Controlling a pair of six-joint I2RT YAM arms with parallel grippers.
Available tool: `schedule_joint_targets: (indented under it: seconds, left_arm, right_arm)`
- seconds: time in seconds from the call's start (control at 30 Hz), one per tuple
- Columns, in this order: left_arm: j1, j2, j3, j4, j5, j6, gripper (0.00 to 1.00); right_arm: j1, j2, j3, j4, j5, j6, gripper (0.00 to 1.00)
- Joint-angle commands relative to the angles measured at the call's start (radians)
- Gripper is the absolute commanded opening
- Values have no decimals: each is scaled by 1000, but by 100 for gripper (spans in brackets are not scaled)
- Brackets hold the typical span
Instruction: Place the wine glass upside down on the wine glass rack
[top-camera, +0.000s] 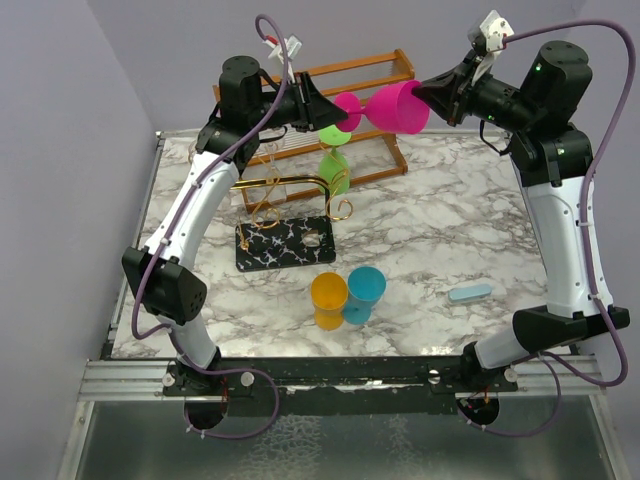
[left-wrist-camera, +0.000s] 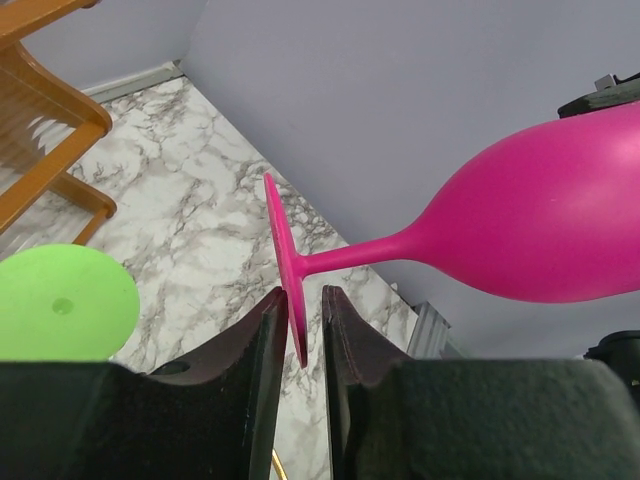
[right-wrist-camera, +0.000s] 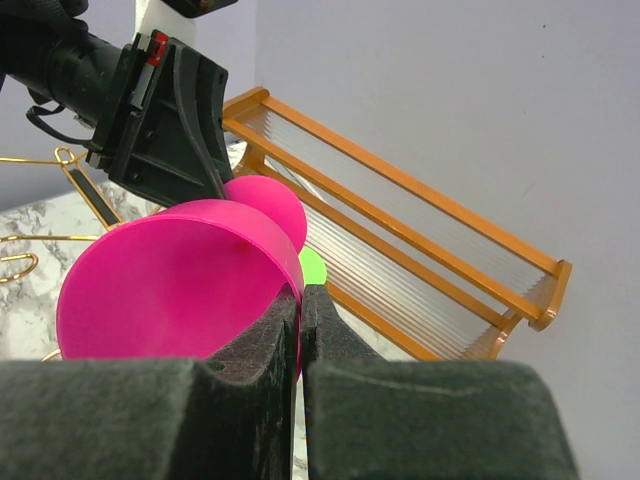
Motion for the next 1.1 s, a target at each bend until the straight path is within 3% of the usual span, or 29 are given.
schedule_joint_targets:
  seconds: [0.0,0.2,0.43,0.63,0.73,1.07]
  left_arm:
    - [-2,-42,15,-10,-10,33,25]
    - [-2,-43,16,-20,-24,45,25]
    - [-2,-42,14,-29,-27,52,15]
    - [-2,-71,15,-32,-27,56,0]
    - [-1,-76,16,-42,-31,70,0]
    - [41,-108,111,-187,-209,282,0]
  right_arm:
    - [5,-9,14,9,-7,-16,1]
    - [5,-11,11,9,-12,-19,1]
    - [5,-14,-5,10,18,-36,1]
    - [5,-19,-24,11,9,-54,1]
    - [5,-23,-32,2,1,-76,2]
    - [5,-57,-23,-102,-42,-217,70]
